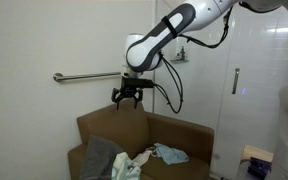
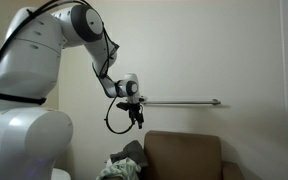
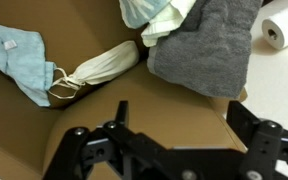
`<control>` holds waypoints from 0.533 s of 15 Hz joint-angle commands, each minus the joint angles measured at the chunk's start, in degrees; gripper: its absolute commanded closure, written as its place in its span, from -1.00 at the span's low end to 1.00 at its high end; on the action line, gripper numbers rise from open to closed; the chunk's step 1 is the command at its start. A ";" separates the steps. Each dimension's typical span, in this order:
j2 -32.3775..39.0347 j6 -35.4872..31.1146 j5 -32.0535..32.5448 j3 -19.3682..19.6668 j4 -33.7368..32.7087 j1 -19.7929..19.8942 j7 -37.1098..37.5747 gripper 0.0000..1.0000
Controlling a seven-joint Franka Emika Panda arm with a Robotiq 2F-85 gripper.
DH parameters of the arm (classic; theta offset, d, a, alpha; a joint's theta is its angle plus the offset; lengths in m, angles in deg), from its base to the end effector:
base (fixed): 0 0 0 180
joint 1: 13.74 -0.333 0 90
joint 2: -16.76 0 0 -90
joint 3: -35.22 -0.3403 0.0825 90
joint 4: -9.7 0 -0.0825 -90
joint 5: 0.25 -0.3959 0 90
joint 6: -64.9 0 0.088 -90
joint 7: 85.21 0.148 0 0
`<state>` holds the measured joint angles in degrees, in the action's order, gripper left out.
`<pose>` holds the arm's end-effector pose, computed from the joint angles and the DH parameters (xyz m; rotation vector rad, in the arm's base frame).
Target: Move the white towel from one armchair to another
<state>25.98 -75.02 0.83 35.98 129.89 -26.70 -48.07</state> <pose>0.5941 0.1280 0.3386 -2.9998 0.6419 -0.2664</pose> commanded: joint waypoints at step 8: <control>-0.30 15.38 -0.68 -3.26 -3.38 1.65 -3.70 -1.00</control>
<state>25.91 -62.27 1.20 34.75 127.21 -26.49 -48.68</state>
